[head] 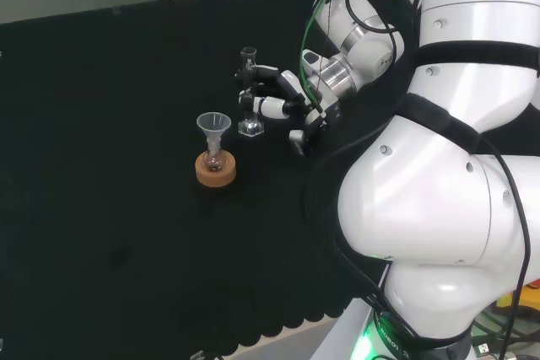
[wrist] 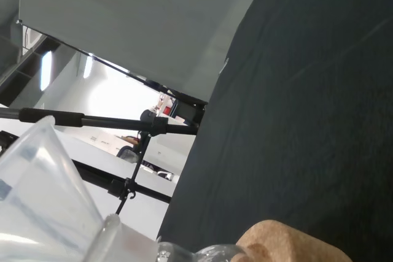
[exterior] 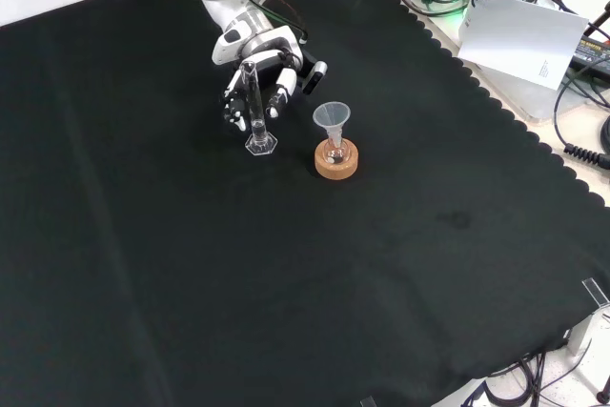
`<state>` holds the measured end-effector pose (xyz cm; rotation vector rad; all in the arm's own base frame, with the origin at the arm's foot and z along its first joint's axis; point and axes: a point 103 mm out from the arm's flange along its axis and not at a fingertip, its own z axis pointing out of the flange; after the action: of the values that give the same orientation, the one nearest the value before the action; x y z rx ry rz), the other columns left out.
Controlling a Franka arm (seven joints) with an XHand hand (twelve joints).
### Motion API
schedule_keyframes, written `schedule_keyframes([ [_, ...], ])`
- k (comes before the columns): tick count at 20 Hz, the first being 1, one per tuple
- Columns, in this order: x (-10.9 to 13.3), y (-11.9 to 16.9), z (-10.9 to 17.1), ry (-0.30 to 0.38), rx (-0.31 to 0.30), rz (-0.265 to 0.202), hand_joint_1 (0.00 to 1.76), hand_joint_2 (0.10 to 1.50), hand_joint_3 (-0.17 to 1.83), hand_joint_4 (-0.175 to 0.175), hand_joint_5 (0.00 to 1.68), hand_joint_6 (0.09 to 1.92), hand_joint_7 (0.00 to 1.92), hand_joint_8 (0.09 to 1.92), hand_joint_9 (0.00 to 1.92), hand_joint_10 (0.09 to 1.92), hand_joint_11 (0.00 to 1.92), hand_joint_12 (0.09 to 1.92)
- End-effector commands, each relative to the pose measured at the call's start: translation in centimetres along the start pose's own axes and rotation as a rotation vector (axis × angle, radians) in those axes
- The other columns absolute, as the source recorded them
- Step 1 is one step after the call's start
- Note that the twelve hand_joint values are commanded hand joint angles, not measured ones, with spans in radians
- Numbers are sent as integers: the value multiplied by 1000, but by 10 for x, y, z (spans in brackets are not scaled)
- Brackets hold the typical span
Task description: Pick up the graduated cylinder.
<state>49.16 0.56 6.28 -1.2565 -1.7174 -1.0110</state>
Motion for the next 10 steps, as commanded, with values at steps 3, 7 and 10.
schedule_keyframes([
  [3, 0, -1, -2, -12, -24, 1, 1141, 1096, -175, -30, 693, 615, 610, 578, 952, 335, 790, 1072],
  [7, 0, -3, -10, -47, -39, 13, 1118, 1152, -89, -50, 890, 902, 776, 635, 1109, 300, 1029, 950],
  [10, 4, -3, -14, -95, -43, 17, 1105, 1153, -16, -77, 912, 1078, 886, 652, 1219, 241, 1169, 846],
])
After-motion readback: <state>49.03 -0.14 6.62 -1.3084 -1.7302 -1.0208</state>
